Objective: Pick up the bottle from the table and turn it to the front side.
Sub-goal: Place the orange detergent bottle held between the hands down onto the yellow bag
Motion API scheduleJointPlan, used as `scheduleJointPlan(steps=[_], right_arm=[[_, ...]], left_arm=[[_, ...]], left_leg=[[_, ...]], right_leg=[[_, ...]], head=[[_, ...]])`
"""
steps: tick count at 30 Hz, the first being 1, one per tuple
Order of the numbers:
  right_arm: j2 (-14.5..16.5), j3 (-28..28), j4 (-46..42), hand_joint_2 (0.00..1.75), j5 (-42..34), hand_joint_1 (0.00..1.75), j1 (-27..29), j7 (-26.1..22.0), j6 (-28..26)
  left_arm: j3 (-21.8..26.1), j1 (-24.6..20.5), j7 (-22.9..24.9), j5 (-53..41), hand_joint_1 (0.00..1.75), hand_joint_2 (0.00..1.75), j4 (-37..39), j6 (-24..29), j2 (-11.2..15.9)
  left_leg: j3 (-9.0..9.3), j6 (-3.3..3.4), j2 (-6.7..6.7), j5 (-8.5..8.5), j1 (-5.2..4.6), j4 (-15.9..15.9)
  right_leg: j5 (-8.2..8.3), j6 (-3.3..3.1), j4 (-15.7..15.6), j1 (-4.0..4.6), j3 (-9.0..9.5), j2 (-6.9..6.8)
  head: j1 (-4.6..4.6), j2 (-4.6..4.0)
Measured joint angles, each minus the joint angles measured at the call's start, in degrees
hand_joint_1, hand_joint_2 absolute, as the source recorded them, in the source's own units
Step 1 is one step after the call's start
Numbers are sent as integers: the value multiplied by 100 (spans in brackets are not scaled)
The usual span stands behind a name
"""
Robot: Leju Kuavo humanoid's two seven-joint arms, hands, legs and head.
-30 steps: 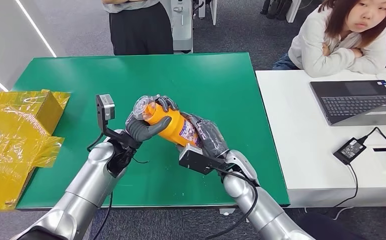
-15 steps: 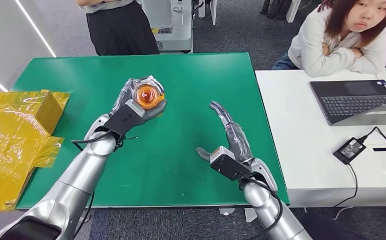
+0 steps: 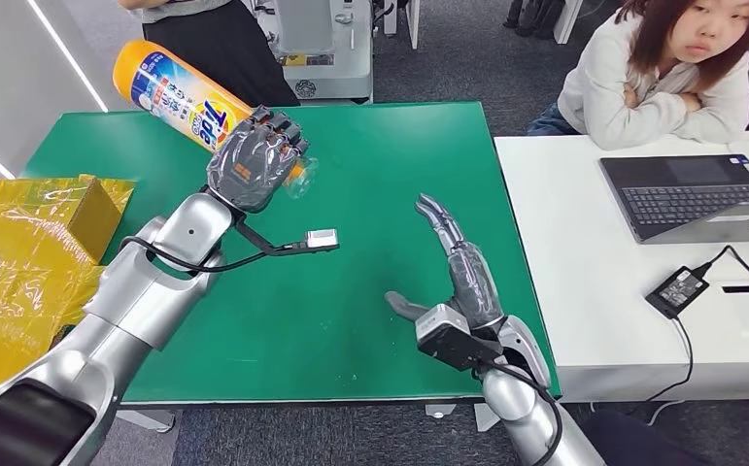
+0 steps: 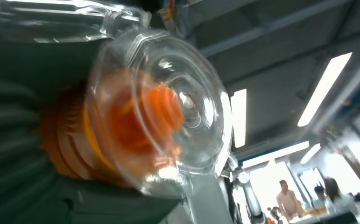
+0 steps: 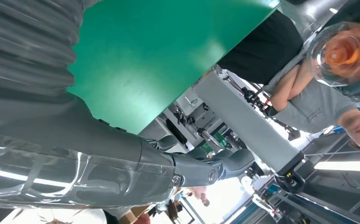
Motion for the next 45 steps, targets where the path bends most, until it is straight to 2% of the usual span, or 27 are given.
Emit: scheduleJointPlan(steps=[10, 16, 23, 27, 45], right_arm=[[-88, 17, -92, 175, -56, 0, 113, -87, -119], [-190, -49, -120, 175, -103, 0, 424, -256, -308], [-298, -246, -406, 175, -12, 0, 854, -289, -343], [-303, -299, -539, 175, 88, 0, 975, -243, -334], [-303, -396, -855, 175, 297, 0, 1107, -91, -119]], left_arm=[[-392, -177, 253, 13, 175, 175, 302, -146, 163], [-378, -104, 172, 125, 175, 175, 585, -108, 612], [85, 254, -182, 465, 175, 175, 604, -230, 1194], [345, 318, -397, 733, 175, 175, 613, -217, 1405], [1119, 730, -526, 1694, 175, 175, 626, -338, 1694]], left_leg=[[0, 0, -2, 0, 1, -1], [2, -1, 6, 0, 1, -7], [1, -2, 5, -1, 4, -10], [0, -3, 5, -1, 4, -10], [2, -5, 10, -1, 4, -11]], right_leg=[[0, 0, 1, 1, 0, -1], [-1, -1, 1, 1, -2, 7], [-3, -4, 2, 4, -5, 7], [-3, -4, 2, 4, -5, 6], [-3, -5, 2, 4, -5, 9]], head=[[0, 0], [0, 0], [0, 0], [1, 0], [0, 0]])
